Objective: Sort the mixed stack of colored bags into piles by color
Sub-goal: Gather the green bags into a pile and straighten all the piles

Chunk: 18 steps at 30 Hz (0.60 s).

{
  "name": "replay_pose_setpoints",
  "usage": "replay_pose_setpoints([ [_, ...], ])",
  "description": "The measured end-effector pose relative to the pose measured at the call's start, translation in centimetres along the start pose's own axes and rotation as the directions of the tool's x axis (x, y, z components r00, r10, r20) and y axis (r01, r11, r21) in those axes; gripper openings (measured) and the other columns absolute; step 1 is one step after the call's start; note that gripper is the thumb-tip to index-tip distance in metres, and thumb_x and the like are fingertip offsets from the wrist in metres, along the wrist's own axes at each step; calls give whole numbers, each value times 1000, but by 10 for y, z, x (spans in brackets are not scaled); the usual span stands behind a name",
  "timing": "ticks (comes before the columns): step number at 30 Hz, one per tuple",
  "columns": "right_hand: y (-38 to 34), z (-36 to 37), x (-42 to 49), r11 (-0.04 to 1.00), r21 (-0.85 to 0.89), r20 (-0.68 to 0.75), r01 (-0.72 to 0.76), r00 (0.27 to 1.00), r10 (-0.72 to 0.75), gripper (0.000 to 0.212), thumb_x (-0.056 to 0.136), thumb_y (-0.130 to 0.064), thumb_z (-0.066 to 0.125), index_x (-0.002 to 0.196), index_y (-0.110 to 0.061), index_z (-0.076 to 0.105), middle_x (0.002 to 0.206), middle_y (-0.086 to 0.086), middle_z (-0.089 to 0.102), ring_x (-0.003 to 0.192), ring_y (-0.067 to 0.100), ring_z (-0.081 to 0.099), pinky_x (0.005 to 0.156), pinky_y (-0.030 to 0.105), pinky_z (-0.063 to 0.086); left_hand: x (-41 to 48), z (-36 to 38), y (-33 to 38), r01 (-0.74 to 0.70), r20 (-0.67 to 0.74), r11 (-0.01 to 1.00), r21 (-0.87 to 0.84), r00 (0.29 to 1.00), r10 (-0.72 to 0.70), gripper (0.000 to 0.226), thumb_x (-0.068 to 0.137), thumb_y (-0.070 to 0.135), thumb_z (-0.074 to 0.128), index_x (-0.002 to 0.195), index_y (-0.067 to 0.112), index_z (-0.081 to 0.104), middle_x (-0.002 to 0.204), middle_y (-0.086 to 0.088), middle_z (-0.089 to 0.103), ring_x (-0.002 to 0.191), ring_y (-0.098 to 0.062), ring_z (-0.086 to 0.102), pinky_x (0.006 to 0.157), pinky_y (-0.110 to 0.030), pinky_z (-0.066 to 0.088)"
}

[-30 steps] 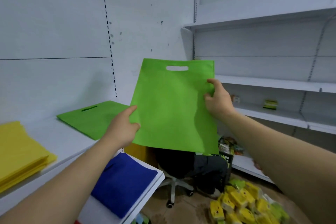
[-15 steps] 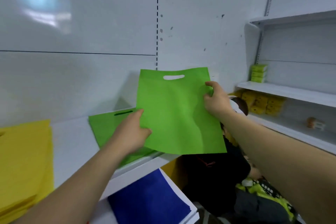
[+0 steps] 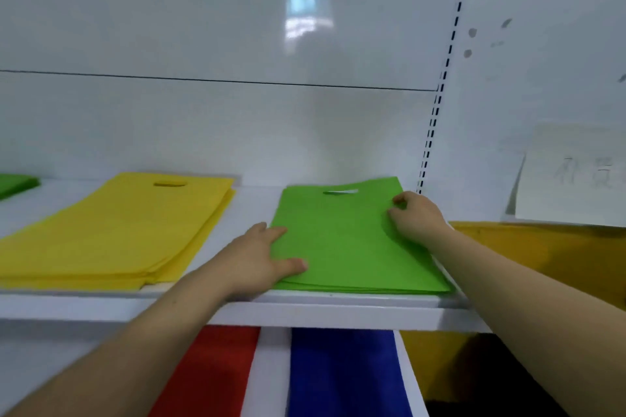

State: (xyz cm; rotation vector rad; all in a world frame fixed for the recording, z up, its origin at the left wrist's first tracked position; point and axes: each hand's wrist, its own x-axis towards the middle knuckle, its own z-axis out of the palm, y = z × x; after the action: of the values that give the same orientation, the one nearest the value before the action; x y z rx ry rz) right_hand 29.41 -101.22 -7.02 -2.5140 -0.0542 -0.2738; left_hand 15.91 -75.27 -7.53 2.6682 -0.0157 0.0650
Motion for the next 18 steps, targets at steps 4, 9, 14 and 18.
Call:
replay_pose_setpoints([
  [4, 10, 3, -7, 1000, -7, 109, -13, 994, 14, 52, 89, -36, 59, 136, -16, 49, 139, 13, 48, 122, 29, 49, 100, 31, 39, -21, 5, 14, -50, 86, 994, 98, 995, 42, 117, 41, 88, 44, 145, 36, 31, 158, -1, 16, 144, -14, 18, 114, -26, 14],
  [9, 17, 2, -13, 994, 107, 88, 29, 995, -39, 49, 89, -36, 59, 134, -19, 52, 139, 9, 49, 122, 27, 49, 98, 31, 38, -28, 17, 10, -56, -49, 987, 153, 997, 64, 137, 20, 102, 24, 139, 36, 42, 153, 7, 29, 140, -10, 24, 110, -20, 15],
  [14, 21, 5, -9, 993, 108, 87, 39, 995, -49, 47, 89, -34, 57, 133, -17, 53, 138, 9, 51, 123, 27, 49, 100, 33, 39, -29, 20, 8, -6, -139, 996, 91, 990, 19, 137, 22, 106, 18, 137, 37, 45, 151, 11, 32, 139, -5, 27, 110, -18, 16],
  [18, 21, 6, -7, 997, 56, 131, 55, 990, -62, 51, 89, -37, 56, 135, -17, 51, 141, 8, 49, 124, 27, 49, 102, 35, 40, -28, 22, 7, -2, -176, 995, 98, 984, 19, 133, 25, 106, 17, 134, 36, 49, 150, 12, 36, 138, -5, 29, 109, -18, 18],
])
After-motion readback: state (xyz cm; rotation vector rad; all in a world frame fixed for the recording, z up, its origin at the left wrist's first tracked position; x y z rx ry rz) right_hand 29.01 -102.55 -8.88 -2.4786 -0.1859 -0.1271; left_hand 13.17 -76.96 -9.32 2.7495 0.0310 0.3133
